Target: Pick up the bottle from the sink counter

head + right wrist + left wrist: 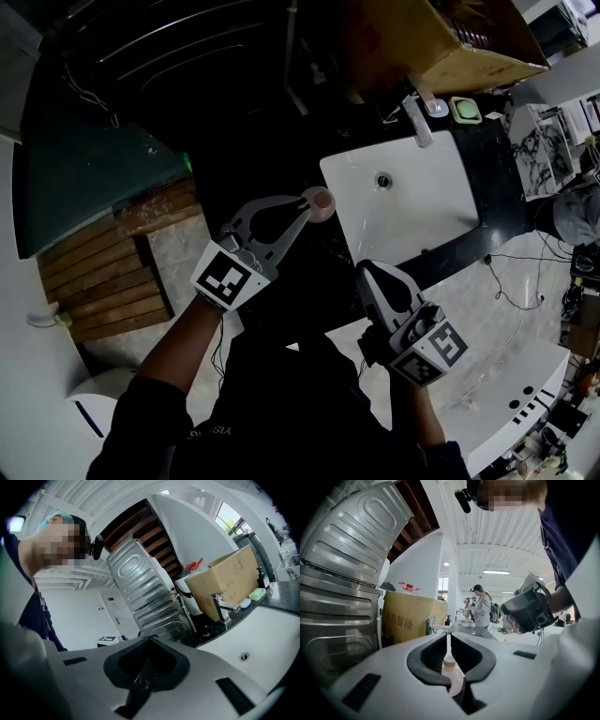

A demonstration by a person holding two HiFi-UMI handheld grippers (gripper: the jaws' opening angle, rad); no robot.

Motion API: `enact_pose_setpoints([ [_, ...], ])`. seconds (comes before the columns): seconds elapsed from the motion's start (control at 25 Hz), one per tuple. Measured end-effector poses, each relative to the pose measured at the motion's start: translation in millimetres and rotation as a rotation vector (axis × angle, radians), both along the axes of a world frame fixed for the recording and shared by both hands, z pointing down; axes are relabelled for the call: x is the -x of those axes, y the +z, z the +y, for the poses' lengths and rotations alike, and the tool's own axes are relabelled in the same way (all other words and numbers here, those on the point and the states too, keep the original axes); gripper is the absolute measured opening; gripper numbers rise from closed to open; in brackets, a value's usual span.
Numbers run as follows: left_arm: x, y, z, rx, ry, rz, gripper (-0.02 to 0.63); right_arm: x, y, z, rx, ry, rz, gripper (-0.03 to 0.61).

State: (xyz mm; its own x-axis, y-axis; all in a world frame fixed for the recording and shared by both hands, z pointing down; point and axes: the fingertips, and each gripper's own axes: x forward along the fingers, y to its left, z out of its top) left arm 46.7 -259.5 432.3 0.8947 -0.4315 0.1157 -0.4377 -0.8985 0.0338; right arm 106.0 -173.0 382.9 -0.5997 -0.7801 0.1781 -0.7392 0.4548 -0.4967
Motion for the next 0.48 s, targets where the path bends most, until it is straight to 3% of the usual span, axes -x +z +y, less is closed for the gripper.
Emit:
enact_pose_setpoints([
  [0.48,-14,17,-2,0.008,0.037,-0.046,0.08,-4,14,0,0.021,0.005,-0.009,0.026],
])
